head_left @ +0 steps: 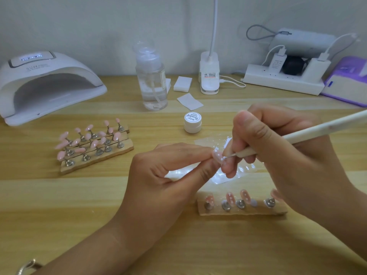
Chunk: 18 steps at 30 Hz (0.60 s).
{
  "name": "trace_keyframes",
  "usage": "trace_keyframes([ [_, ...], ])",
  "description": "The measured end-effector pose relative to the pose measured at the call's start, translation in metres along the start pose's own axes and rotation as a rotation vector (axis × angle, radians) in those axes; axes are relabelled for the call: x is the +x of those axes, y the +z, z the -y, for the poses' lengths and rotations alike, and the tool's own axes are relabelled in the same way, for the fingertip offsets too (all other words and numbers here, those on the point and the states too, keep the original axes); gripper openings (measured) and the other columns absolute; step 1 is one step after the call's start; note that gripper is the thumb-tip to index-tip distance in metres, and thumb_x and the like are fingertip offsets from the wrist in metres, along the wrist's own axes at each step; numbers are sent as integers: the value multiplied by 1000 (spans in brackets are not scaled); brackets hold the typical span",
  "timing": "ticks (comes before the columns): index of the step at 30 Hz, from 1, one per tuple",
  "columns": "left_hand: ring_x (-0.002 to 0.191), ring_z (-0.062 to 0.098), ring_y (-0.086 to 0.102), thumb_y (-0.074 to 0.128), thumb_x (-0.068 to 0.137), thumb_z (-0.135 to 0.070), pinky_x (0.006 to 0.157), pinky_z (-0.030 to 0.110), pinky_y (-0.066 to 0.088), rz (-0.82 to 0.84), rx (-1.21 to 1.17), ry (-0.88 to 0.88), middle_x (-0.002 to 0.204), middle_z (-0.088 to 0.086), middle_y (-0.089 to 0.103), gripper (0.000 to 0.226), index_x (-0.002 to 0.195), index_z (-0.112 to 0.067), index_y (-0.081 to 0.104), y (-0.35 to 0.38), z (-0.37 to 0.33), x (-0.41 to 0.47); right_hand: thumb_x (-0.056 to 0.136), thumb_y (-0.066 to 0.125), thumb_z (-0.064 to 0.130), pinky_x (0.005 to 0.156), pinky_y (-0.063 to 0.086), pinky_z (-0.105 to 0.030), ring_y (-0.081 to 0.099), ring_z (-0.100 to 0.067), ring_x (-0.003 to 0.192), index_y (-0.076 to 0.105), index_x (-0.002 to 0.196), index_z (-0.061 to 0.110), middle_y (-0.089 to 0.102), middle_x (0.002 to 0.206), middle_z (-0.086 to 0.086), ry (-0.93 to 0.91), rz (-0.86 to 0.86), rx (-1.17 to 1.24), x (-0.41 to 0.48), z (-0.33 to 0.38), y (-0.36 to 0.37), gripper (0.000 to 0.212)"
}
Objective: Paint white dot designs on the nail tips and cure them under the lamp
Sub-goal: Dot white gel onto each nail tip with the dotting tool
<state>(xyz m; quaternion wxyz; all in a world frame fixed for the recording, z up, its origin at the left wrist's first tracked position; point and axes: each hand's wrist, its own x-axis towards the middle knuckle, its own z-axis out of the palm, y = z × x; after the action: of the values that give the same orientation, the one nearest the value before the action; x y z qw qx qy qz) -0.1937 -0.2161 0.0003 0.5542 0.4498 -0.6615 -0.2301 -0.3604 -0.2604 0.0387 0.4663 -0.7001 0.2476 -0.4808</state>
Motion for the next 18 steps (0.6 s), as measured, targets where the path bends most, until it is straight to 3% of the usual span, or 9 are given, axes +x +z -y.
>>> trace_keyframes([
  [8, 85, 6, 72, 71, 86, -20, 81, 35, 53, 1, 15, 25, 88, -17, 76, 9, 90, -22, 79, 0, 0, 1, 95, 48, 16, 54, 44, -5, 61, -5, 51, 54, 67, 8, 62, 56, -10, -35, 13, 37, 0, -2, 0, 30],
  [15, 87, 9, 72, 71, 86, -21, 82, 43, 53, -1, -1, -4, 89, -15, 76, 10, 90, -20, 79, 0, -1, 0, 96, 49, 18, 52, 44, -7, 61, -8, 49, 55, 66, 8, 59, 55, -12, -34, -9, 48, 3, -1, -1, 32],
  [18, 92, 11, 72, 74, 85, -25, 84, 42, 54, -10, 4, -32, 92, -16, 77, 9, 92, -21, 79, 0, -1, 0, 100, 53, 20, 52, 45, -11, 62, -14, 49, 57, 65, 10, 58, 53, -6, -39, -15, 71, 4, 1, -2, 37],
])
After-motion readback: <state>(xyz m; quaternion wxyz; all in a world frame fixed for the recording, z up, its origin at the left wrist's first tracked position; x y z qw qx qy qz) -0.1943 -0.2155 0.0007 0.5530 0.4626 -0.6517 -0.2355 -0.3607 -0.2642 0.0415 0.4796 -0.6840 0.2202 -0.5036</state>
